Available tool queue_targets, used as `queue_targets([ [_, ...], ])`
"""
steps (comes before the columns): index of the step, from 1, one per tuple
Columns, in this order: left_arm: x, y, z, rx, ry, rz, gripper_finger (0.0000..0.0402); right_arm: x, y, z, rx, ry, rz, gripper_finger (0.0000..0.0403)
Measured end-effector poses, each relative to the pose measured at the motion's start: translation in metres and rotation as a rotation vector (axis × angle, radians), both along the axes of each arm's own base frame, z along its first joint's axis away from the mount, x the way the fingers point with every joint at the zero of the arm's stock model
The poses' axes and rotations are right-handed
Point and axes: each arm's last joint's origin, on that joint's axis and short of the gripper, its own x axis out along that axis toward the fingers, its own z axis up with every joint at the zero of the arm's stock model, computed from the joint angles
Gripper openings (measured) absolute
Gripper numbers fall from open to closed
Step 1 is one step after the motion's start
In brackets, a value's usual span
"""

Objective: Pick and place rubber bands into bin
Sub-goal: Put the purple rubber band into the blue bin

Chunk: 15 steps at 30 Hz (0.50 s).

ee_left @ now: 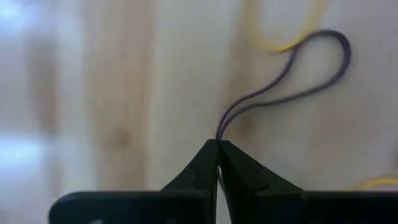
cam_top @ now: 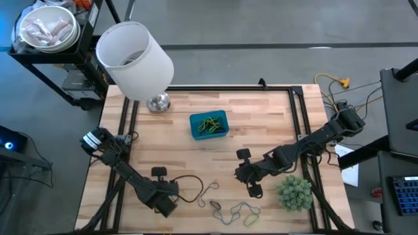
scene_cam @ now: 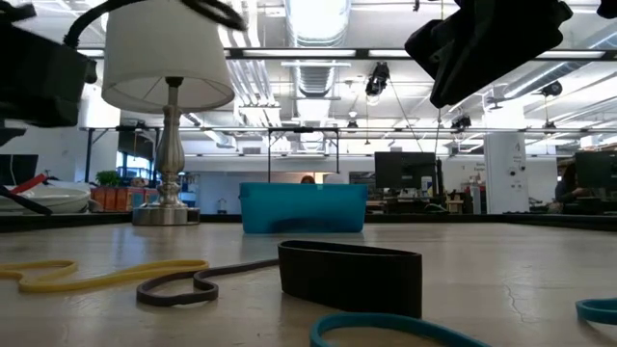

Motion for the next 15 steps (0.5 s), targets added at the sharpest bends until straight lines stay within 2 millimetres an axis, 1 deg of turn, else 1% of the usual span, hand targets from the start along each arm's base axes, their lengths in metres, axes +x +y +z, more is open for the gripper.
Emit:
queue_targets([
  [2,-0.003,0.003,0.001,0.049,0.014,0.01,0.0,0.0,0.0,0.0,0.0,0.0,0.0,0.0052],
  [6,-0.003,0.006,0.003,0.124,-0.024,-0.003,0.0,0.0,0.0,0.0,0.0,0.0,0.0,0.0052],
  [15,0.006,0.015,0.006,0.348,-0.187,-0.106,0.0,0.0,0.0,0.0,0.001,-0.004,0.001,0.0052],
])
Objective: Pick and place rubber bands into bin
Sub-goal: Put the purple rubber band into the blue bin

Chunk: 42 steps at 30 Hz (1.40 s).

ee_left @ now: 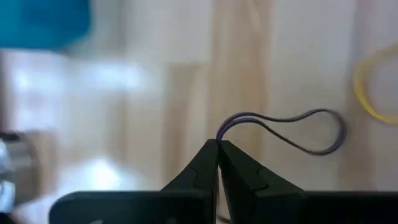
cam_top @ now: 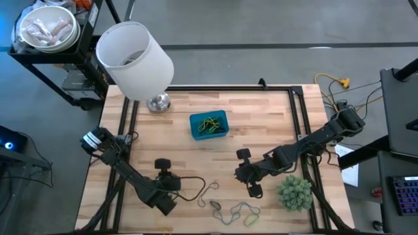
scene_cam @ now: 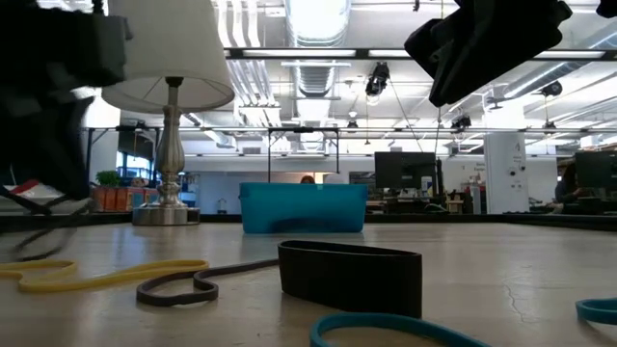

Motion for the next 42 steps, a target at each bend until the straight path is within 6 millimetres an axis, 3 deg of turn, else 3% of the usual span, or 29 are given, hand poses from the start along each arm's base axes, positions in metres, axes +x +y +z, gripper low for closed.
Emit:
queue_targets([
  [11,0.02,0.027,0.015,0.335,-0.23,-0.023,0.0,0.0,0.0,0.0,0.0,0.0,0.0,0.0052],
  [22,0.043,0.077,0.044,0.578,-0.405,0.12,0.0,0.0,0.0,0.0,-0.005,-0.001,0.006,0.0052],
  [31,0.082,0.122,0.052,0.616,-0.389,0.191,0.0,0.0,0.0,0.0,-0.006,-0.002,0.008,0.0052],
  [36,0.107,0.144,0.06,0.524,-0.406,0.132,0.0,0.0,0.0,0.0,-0.006,-0.001,0.008,0.0052],
  [42,0.119,0.168,0.064,0.507,-0.434,0.122,0.0,-0.001,0.0,-0.001,-0.007,0.002,0.007,0.0052],
])
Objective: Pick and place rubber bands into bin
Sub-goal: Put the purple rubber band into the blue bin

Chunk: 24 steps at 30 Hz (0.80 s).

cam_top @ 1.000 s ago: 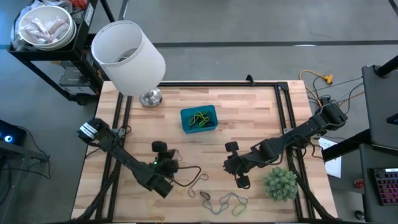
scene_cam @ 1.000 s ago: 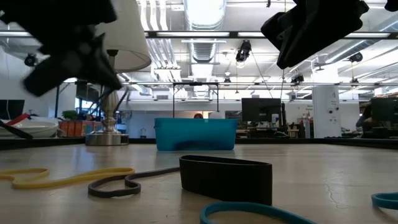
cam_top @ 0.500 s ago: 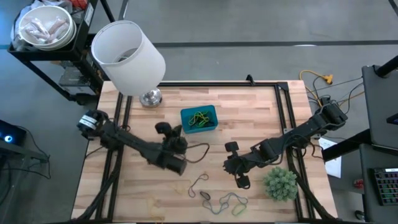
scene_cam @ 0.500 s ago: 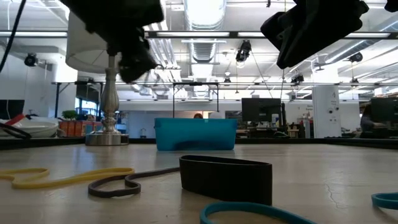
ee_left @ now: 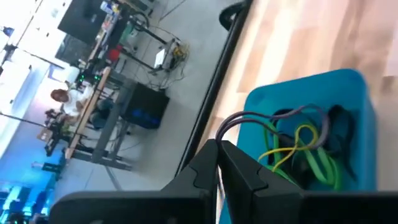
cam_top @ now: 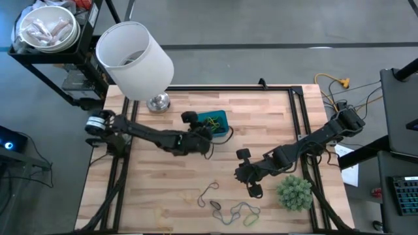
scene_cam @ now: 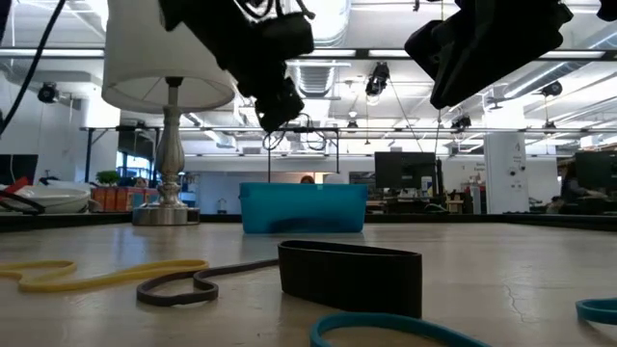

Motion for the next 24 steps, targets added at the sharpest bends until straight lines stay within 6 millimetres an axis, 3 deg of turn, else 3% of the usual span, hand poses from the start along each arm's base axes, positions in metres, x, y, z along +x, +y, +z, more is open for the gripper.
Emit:
queue_targets([
  [9,-0.002,0.032,-0.016,-0.088,0.012,0.004,0.0,0.0,0.0,-0.001,-0.001,0.003,-0.001,0.0052],
  [24,-0.002,0.042,-0.018,-0.156,-0.004,-0.016,0.0,0.0,0.0,-0.001,-0.001,0.003,-0.001,0.0052],
])
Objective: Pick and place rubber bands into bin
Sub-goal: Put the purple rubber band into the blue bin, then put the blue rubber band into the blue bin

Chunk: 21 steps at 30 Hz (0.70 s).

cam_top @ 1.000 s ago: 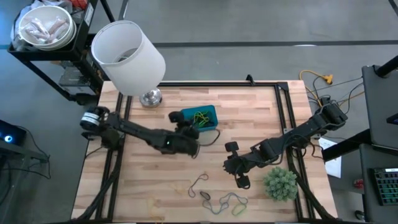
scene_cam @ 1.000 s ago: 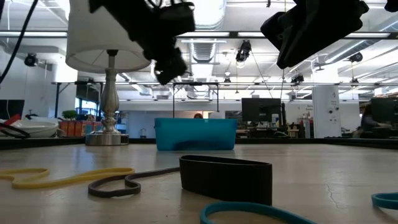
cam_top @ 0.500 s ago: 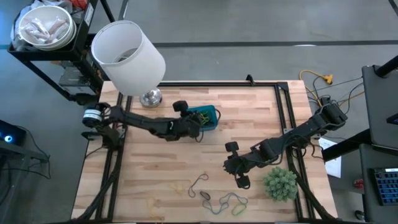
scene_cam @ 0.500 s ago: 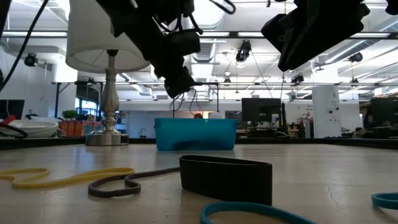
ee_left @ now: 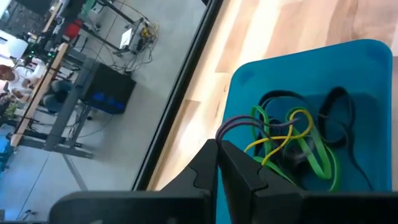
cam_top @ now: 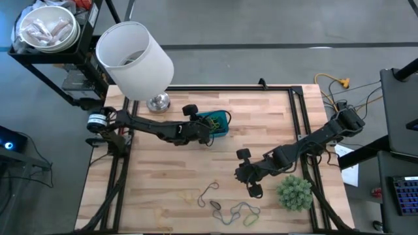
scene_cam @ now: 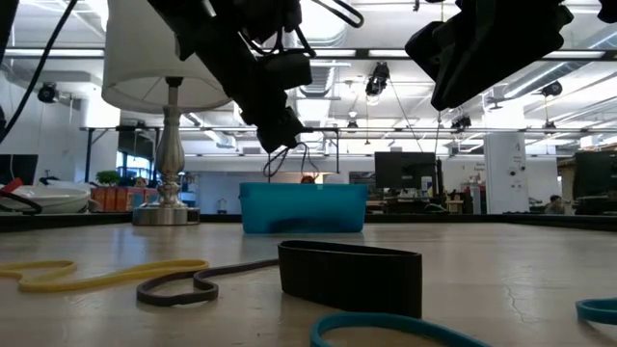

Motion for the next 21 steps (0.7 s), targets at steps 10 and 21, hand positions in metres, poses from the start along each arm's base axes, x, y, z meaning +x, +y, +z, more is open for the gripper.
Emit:
queue_targets([
  [10,0.0006,0.006,-0.0013,-0.051,0.007,-0.041,0.005,0.0,0.0,0.0,0.0,0.0,0.0,0.0052],
  [21,-0.0002,0.0047,-0.0012,-0.054,0.012,-0.043,0.0077,-0.0006,-0.0003,-0.0013,-0.002,0.004,0.0,0.0052],
])
